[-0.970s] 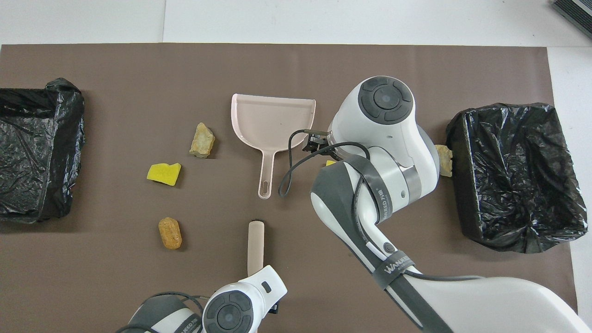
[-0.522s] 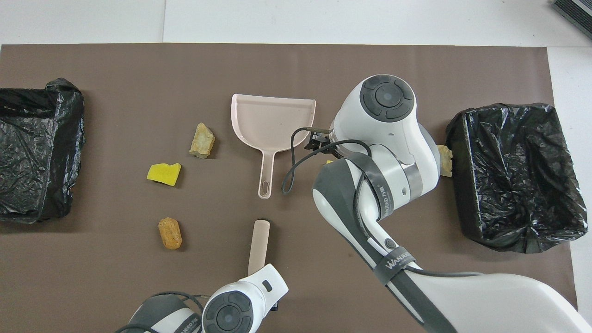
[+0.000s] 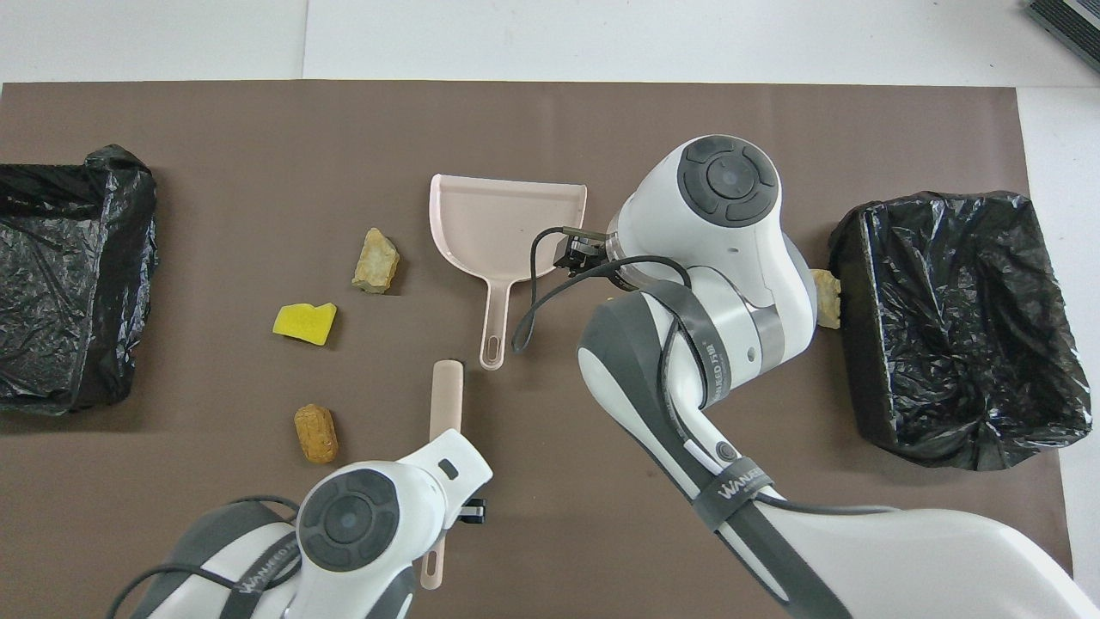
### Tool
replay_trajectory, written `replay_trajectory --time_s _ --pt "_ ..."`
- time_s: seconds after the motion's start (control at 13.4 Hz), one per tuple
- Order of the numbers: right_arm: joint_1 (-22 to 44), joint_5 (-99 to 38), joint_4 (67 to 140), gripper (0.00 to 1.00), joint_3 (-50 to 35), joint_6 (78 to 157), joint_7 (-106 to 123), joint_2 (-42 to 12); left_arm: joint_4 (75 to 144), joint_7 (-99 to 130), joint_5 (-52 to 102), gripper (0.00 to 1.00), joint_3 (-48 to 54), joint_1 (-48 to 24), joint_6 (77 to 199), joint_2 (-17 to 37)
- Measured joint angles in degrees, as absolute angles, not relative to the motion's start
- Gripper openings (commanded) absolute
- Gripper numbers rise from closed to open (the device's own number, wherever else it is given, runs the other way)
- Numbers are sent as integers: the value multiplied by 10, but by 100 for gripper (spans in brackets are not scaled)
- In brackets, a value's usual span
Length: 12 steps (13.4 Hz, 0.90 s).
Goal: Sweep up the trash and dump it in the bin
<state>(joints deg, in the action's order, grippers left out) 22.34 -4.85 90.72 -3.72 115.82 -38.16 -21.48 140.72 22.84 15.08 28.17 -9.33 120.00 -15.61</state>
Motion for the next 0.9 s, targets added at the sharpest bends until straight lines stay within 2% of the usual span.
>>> replay_trajectory --time_s 0.22,0.45,0.67,0.9 --pt "248 -48 907 100 -38 1159 -383 -223 1393 197 102 0 175 -90 1138 -167" --pt "291 -6 896 100 -38 1174 -407 -247 1392 197 69 0 126 -84 1120 -173" --pt "338 42 865 100 -37 1188 -458 -286 1392 197 47 0 76 -82 1120 -173" --pt "354 59 852 100 -37 1198 -465 -303 1389 187 37 0 26 -81 1161 -166"
